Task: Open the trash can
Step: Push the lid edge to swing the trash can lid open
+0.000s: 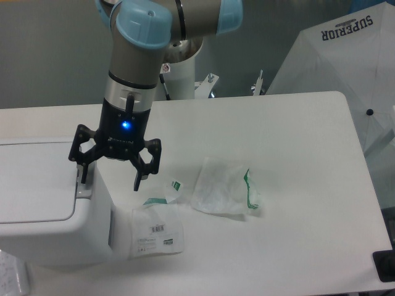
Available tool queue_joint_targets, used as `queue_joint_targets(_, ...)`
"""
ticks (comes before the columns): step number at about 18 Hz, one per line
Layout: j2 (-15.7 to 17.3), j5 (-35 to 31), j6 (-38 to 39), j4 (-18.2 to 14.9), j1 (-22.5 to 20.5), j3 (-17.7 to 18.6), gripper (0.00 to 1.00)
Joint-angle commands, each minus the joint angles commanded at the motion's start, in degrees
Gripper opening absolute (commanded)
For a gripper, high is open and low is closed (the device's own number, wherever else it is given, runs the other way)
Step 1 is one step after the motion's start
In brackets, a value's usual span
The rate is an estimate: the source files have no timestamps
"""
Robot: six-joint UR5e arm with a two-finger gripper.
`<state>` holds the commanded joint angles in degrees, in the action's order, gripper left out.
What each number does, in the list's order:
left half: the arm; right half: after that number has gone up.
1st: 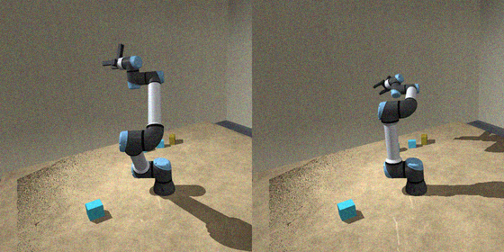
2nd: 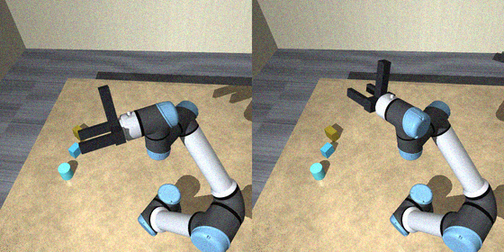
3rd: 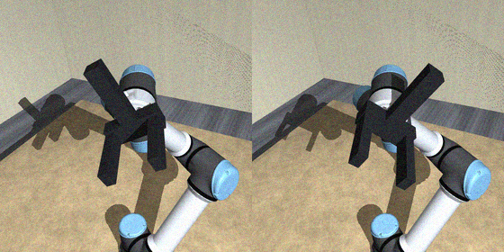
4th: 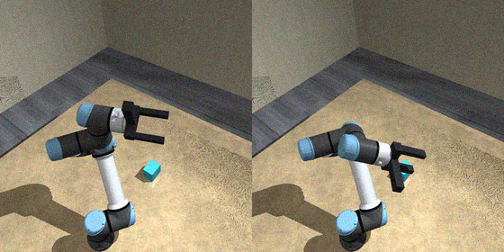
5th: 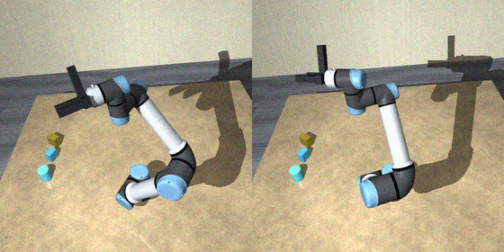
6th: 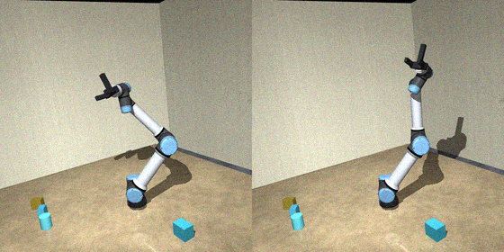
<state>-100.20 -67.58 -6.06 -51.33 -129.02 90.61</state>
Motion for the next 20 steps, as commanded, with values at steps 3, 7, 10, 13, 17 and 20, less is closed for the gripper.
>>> queue_joint_targets(3,-0.3,-0.2,0.1,0.0,0.0,-0.2,1.00)
queue_joint_targets(7,-0.3,-0.4,0.1,0.1,0.0,0.3,1.00)
queue_joint_targets(10,-0.4,-0.4,0.0,0.1,0.0,0.3,1.00)
queue_joint_targets(13,-0.4,-0.4,0.0,0.1,0.0,0.2,1.00)
queue_joint_targets(17,-0.4,-0.4,-0.4,0.1,-0.1,-2.1,1.00)
queue_joint_targets(20,-0.8,-0.5,0.1,0.1,-0.9,-6.1,1.00)
